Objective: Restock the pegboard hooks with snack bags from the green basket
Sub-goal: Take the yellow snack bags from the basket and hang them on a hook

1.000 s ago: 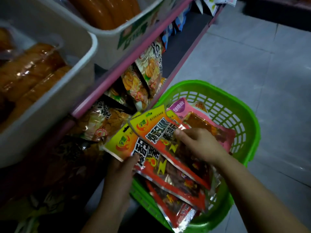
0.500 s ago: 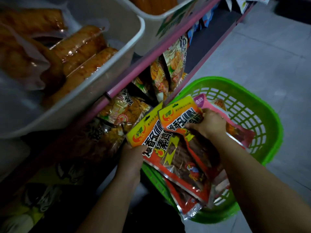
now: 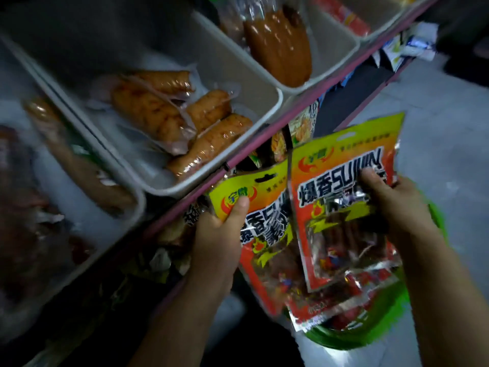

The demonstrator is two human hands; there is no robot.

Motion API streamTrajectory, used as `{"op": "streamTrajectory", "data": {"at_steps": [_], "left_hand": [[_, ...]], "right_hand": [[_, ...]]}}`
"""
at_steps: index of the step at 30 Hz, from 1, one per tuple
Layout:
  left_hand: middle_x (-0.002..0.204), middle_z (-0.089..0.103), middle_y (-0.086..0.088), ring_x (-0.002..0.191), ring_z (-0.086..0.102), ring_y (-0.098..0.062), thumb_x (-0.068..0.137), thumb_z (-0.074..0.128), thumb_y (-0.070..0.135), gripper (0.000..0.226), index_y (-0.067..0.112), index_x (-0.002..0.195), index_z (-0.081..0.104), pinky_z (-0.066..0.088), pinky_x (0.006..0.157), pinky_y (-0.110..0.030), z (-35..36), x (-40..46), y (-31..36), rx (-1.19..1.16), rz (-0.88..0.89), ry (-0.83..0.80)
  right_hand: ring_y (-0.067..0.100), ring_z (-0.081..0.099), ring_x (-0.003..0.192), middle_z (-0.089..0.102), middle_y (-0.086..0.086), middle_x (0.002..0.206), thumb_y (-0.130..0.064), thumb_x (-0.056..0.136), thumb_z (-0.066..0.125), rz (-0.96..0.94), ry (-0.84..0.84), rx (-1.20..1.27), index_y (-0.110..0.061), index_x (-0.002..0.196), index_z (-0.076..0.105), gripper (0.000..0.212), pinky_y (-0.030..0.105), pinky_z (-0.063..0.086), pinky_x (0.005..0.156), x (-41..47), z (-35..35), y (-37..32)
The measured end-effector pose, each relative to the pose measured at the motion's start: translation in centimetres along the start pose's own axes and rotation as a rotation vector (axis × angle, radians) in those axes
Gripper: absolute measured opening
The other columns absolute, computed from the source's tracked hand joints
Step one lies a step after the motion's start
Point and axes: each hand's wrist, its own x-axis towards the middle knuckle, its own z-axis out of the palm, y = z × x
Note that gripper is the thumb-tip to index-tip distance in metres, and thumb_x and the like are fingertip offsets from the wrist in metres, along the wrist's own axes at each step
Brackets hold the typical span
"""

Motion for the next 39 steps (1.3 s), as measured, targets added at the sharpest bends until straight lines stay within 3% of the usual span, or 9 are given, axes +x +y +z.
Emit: {"op": "streamTrajectory", "data": {"at_steps": [4,8,12,15,18,25,28,32,39], "left_hand": [[0.080,0.075,0.000,0.082,0.072,-0.025,0.063,0.068,0.050,0.029,0.031,0.084,0.072,0.054,0.084,-0.051,-2.1,-3.1,6.7,0.004,0.143,-0.057],[0.057,0.068,0.016,0.056,0.066,-0.004,0.069,0.070,0.045,0.005,0.041,0.066,0.071,0.056,0.059,-0.019,-5.9,-5.4,13.9,-0.030,0.322,0.025],[0.045,0.058,0.017,0.044,0.056,0.007,0.084,0.063,0.033,0.036,0.014,0.054,0.056,0.047,0.048,-0.007,-11.2,-6.3,21.4,-0.038,0.463,0.062],[0.075,0.071,0.001,0.083,0.071,-0.020,0.086,0.064,0.021,0.024,0.013,0.064,0.070,0.056,0.085,-0.045,-15.0,-6.7,26.1,-0.129,0.524,0.155],[0.087,0.071,-0.011,0.096,0.066,-0.041,0.081,0.071,0.023,0.014,0.015,0.070,0.071,0.052,0.084,-0.061,-18.9,-7.2,29.8,-0.152,0.592,0.211],[0.100,0.073,0.000,0.098,0.067,-0.021,0.079,0.070,0.012,0.024,0.032,0.092,0.068,0.052,0.087,-0.043,-25.5,-9.2,35.7,0.130,0.915,0.266],[0.083,0.070,0.015,0.084,0.065,0.005,0.080,0.071,0.005,0.030,0.034,0.088,0.065,0.050,0.076,-0.014,-26.8,-9.7,37.6,0.378,1.072,0.314],[0.069,0.064,0.029,0.071,0.059,0.017,0.077,0.073,0.025,0.015,0.039,0.079,0.069,0.041,0.066,0.000,-25.6,-9.8,39.2,0.722,1.098,0.374],[0.071,0.071,0.020,0.062,0.062,0.007,0.083,0.070,0.023,0.015,0.036,0.075,0.071,0.048,0.064,-0.010,-22.9,-8.9,42.6,0.568,1.089,0.226]], "right_hand": [[0.001,0.068,0.059,0.073,-0.013,0.068,-0.042,0.084,0.062,-0.058,-0.055,0.176,-0.019,0.079,0.074,0.027,0.015,0.051,0.050,-2.9,2.0,-6.2],[0.007,0.072,0.071,0.076,-0.005,0.077,-0.048,0.066,0.078,-0.193,-0.313,0.298,-0.025,0.081,0.078,0.027,0.019,0.055,0.063,-6.0,5.0,-13.2],[0.013,0.072,0.076,0.076,-0.001,0.085,-0.054,0.058,0.081,-0.364,-0.480,0.272,-0.026,0.089,0.075,0.042,0.024,0.057,0.067,-9.2,9.9,-19.8],[0.011,0.073,0.077,0.076,-0.002,0.089,-0.043,0.064,0.075,-0.493,-0.575,0.280,-0.031,0.095,0.072,0.033,0.020,0.054,0.062,-11.8,13.7,-24.5],[0.014,0.073,0.079,0.077,-0.001,0.091,-0.040,0.067,0.073,-0.576,-0.652,0.251,-0.030,0.095,0.073,0.030,0.020,0.054,0.062,-14.1,17.3,-28.0],[0.020,0.073,0.078,0.077,0.003,0.086,-0.034,0.070,0.069,-0.640,-0.655,0.317,-0.030,0.085,0.074,0.017,0.033,0.058,0.069,-17.4,22.7,-31.5],[0.023,0.073,0.077,0.076,0.006,0.085,-0.037,0.068,0.068,-0.622,-0.640,0.349,-0.028,0.085,0.074,0.019,0.040,0.057,0.072,-18.2,23.5,-31.6],[0.015,0.072,0.068,0.076,0.001,0.077,-0.037,0.069,0.067,-0.644,-0.621,0.362,-0.030,0.080,0.074,0.015,0.025,0.055,0.058,-18.6,23.0,-31.8],[0.000,0.064,0.052,0.069,-0.009,0.059,-0.030,0.073,0.064,-0.689,-0.550,0.435,-0.037,0.062,0.070,0.014,0.011,0.046,0.046,-18.5,20.9,-33.9]]}}
